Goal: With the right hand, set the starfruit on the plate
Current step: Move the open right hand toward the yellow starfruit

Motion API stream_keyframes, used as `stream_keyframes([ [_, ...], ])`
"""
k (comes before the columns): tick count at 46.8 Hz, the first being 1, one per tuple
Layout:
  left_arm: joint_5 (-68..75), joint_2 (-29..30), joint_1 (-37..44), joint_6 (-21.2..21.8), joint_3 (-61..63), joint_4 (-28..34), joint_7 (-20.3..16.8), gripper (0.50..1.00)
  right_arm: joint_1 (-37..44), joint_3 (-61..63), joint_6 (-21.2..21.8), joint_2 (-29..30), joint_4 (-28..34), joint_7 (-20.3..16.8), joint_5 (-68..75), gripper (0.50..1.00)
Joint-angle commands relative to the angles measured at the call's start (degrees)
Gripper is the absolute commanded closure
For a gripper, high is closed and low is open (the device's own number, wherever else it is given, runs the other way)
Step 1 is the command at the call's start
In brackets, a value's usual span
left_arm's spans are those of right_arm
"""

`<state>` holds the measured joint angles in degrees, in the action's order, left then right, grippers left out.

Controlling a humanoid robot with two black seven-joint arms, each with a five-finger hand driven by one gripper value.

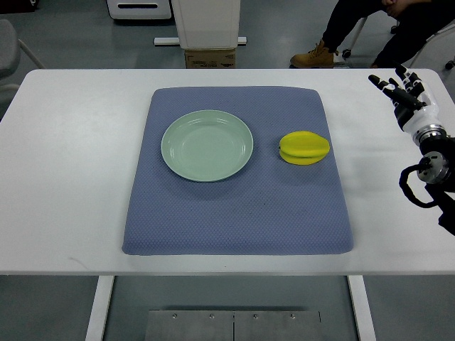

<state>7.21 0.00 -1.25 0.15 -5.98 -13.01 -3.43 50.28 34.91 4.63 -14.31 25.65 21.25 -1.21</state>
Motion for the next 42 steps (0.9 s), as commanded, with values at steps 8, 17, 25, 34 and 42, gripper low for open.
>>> stream_keyframes([
  [8,0.0,0.0,0.0,-0.1,0.0,0.0,0.0,0.5,-0.8,-3.2,-0.3,-0.6,6.5,1.4,-0.2,0.5],
  [17,0.0,0.0,0.0,0.0,0.0,0.0,0.0,0.5,-3.7,-7.2,-4.6,-9.0,23.7,5.9,-2.5,0.5],
  [25,0.0,0.0,0.0,0.0,0.0,0.0,0.0,0.5,-3.5,-10.3,-6.8,-10.5,26.4,7.0,-11.3,0.5],
  [34,0.0,0.0,0.0,-0.1,0.0,0.0,0.0,0.5,-3.3,-14.0,-7.0,-13.7,28.6,7.6,-21.3,0.5],
  [42,0.0,0.0,0.0,-0.1,0.0,0.0,0.0,0.5,-1.2,-21.6,-9.7,-16.4,31.4,7.7,-29.7,0.5],
])
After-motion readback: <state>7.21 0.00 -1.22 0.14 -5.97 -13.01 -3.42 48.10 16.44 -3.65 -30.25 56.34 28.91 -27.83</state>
